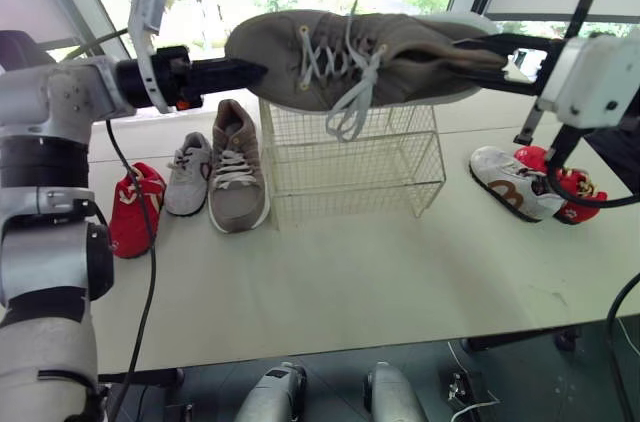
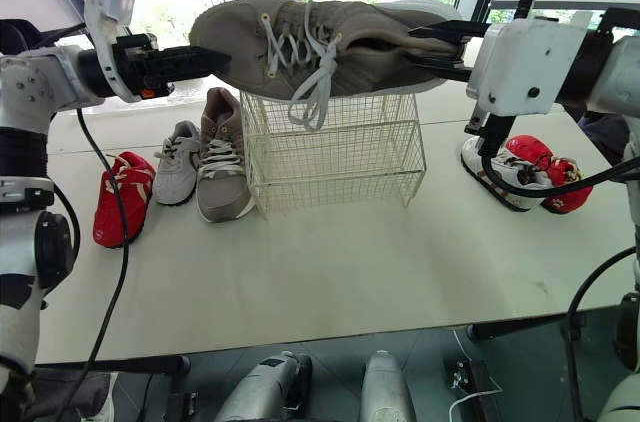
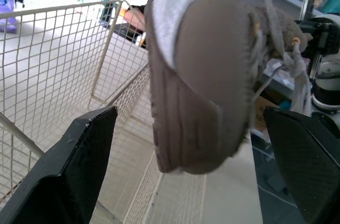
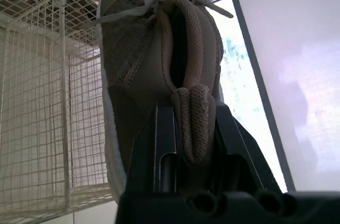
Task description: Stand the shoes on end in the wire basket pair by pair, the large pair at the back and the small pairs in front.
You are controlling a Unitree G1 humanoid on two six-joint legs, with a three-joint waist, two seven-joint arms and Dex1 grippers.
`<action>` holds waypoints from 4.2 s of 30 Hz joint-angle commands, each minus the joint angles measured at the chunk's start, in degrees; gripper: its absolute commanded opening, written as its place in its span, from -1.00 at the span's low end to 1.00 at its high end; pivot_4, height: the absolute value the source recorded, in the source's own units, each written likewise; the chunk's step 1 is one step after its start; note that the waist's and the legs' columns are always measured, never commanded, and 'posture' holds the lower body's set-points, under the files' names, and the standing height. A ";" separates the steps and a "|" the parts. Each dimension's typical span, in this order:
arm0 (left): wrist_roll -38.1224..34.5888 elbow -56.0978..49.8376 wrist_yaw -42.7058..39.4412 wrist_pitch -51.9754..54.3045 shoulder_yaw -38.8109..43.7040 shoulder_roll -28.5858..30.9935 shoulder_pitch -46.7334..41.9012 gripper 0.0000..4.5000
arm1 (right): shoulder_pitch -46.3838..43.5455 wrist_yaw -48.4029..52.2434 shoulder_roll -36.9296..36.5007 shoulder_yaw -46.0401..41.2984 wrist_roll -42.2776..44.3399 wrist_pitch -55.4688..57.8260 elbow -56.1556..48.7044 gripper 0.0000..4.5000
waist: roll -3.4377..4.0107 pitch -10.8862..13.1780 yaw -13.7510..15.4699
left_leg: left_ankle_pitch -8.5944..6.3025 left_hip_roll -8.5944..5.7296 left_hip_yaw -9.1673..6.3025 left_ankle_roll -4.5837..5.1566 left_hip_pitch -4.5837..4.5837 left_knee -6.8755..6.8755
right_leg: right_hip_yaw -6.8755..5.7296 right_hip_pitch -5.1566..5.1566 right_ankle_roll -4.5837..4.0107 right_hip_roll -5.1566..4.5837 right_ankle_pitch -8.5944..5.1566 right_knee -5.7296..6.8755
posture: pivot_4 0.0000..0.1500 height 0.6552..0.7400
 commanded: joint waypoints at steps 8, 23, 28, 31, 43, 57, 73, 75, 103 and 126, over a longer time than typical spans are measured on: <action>0.65 -3.08 -1.36 0.92 0.30 -1.28 0.13 -0.20 | -4.88 3.01 0.56 1.13 0.61 -1.57 -0.87 -0.71 | 0.00 0.00 0.05 | 0.00 0.00 -0.01 0.00 0.00 0.00 | 0.01 -0.01 0.00 0.00 0.00 0.01 | 1.00 1.00; -16.38 -13.49 17.51 19.82 22.61 -9.02 5.51 -0.70 | 13.00 -21.54 12.25 -30.01 47.78 57.90 -4.42 1.00 | -0.12 -0.01 1.48 | 0.05 0.07 -0.16 -0.08 -0.05 0.05 | 0.00 0.04 -0.04 0.01 0.02 0.06 | 1.00 1.00; -20.84 -17.35 25.27 21.42 26.56 -14.32 6.70 -0.70 | 10.54 -34.10 25.36 -25.35 57.99 56.85 -6.95 1.00 | -0.10 -0.01 1.40 | 0.09 0.06 -0.13 -0.15 -0.03 0.07 | 0.05 0.02 -0.06 -0.03 0.03 0.12 | 1.00 1.00; -22.67 -18.65 28.99 21.30 27.45 -17.00 7.12 -0.70 | 6.43 -37.40 30.31 -21.16 58.34 54.37 -6.60 1.00 | -0.10 -0.01 1.38 | 0.09 0.03 -0.11 -0.15 -0.04 0.07 | 0.05 0.00 -0.05 -0.02 0.03 0.12 | 1.00 1.00; -24.30 -23.23 34.87 17.95 25.31 -19.49 12.14 -0.70 | -2.60 -41.72 35.96 -17.58 67.26 48.57 -3.90 1.00 | -0.13 -0.04 1.39 | 0.09 0.02 -0.12 -0.15 -0.04 0.08 | 0.04 0.00 -0.06 0.00 0.03 0.11 | 1.00 1.00; -26.51 -26.88 36.08 16.10 22.49 -18.69 16.41 -0.24 | -7.67 -41.10 35.85 -14.42 65.72 45.98 1.63 -0.25 | -0.13 -0.04 1.27 | 0.09 0.03 -0.11 -0.15 -0.04 0.06 | 0.05 -0.02 -0.06 0.02 0.03 0.11 | 1.00 1.00; -24.93 -30.66 30.91 11.70 18.69 -9.04 21.02 0.98 | -46.96 10.11 14.19 9.60 16.32 19.29 57.18 -0.26 | -0.04 0.03 0.50 | 0.07 0.01 0.11 -0.13 -0.05 -0.05 | 0.16 -0.16 -0.04 0.01 0.03 0.10 | 1.00 1.00; -25.23 -32.53 31.88 11.28 18.80 -9.45 22.57 0.98 | -50.71 14.66 15.36 12.58 9.56 10.73 64.78 -0.26 | -0.05 0.03 0.10 | 0.06 0.02 0.05 -0.13 -0.05 -0.15 | 0.15 -0.17 -0.04 0.01 0.02 0.06 | 1.00 1.00; -31.19 -40.23 40.35 8.41 20.51 -9.73 27.92 1.00 | -53.97 20.86 21.92 11.00 -14.75 -6.03 89.70 0.39 | -0.08 0.03 0.21 | 0.06 -0.01 -0.10 -0.17 -0.04 0.01 | 0.09 -0.05 -0.05 0.02 0.02 0.07 | 1.00 1.00; -25.11 -38.14 39.12 3.33 17.05 -6.79 26.81 1.00 | -39.20 13.62 22.98 -1.24 -4.63 11.14 61.11 0.96 | -0.06 0.02 -0.12 | 0.08 0.00 -0.10 -0.19 -0.04 -0.04 | 0.14 -0.11 -0.05 0.03 0.02 0.09 | 1.00 1.00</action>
